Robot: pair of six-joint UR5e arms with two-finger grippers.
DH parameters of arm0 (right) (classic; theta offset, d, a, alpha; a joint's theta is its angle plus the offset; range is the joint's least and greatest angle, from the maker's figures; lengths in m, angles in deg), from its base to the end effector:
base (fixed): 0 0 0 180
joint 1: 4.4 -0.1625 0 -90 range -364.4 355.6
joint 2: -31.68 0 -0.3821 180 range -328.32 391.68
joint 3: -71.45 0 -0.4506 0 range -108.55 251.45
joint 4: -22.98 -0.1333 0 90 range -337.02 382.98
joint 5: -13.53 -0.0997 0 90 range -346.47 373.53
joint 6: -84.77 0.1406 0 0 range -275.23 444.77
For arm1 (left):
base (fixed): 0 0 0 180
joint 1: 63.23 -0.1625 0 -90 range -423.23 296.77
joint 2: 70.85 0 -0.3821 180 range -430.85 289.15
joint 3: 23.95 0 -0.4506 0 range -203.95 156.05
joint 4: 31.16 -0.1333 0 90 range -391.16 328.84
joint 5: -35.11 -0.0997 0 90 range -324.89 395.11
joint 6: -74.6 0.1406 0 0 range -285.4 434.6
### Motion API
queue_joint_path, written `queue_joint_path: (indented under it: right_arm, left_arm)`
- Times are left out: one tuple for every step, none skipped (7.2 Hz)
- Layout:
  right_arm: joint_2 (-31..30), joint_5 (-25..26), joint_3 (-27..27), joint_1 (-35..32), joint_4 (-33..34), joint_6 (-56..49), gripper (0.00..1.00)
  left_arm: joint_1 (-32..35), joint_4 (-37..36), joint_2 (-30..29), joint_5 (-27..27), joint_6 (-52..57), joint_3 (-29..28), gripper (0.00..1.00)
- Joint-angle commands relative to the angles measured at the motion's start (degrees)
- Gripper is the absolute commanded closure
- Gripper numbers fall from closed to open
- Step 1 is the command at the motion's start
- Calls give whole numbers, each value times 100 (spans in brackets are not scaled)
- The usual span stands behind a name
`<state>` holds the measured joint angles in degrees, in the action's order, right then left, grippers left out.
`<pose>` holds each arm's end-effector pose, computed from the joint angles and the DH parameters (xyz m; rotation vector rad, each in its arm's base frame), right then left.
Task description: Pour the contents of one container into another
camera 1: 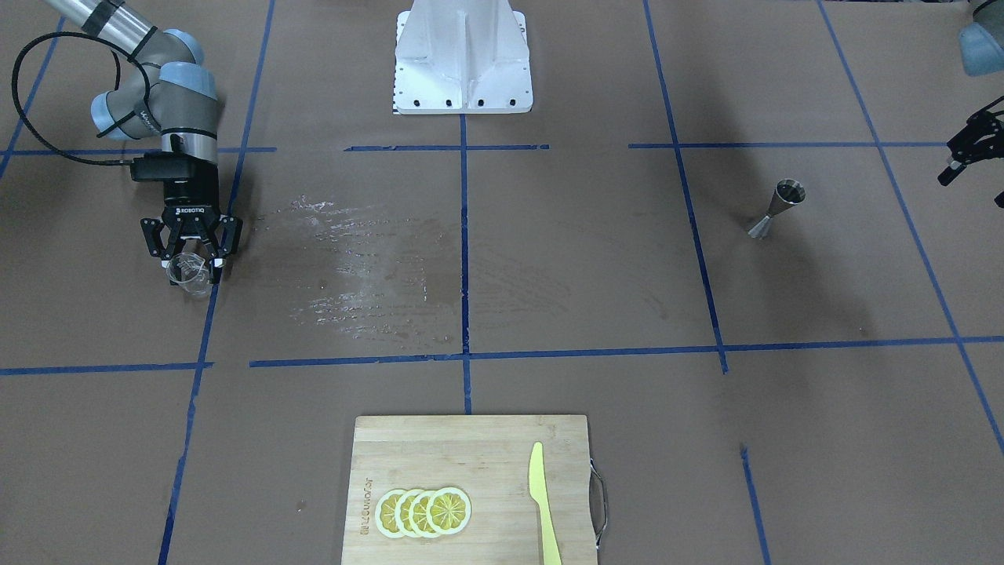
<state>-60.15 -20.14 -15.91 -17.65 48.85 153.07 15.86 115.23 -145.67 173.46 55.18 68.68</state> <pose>-0.4825 -0.3708 0.5329 1.1286 -0.6382 0.3842 0.0624 -0.4731 0.6275 0.4821 0.9582 0.1885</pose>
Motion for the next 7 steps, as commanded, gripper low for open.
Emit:
queue_joint_path:
  right_arm:
    - [-2,-7,-1,6,-2,-1,2]
    - [-2,-25,-10,6,-3,-1,1]
    - [-36,-77,-149,-3,-3,-19,0]
    - [-411,-330,-699,-12,24,-27,0]
    - [-815,-507,-1252,-20,59,-193,0]
    - [-1045,-622,-1554,-29,59,-395,0]
    - [-1256,-945,-1896,-99,59,-397,0]
  left_arm:
    - [1,3,-7,-1,0,0,0]
    - [1,3,-15,-1,0,0,0]
    - [1,3,-15,-1,0,0,0]
    - [1,12,-15,-1,0,0,0]
    - [1,12,-15,-1,0,-8,0]
    - [1,12,-15,-1,0,-9,0]
    - [1,21,-15,-1,9,-9,0]
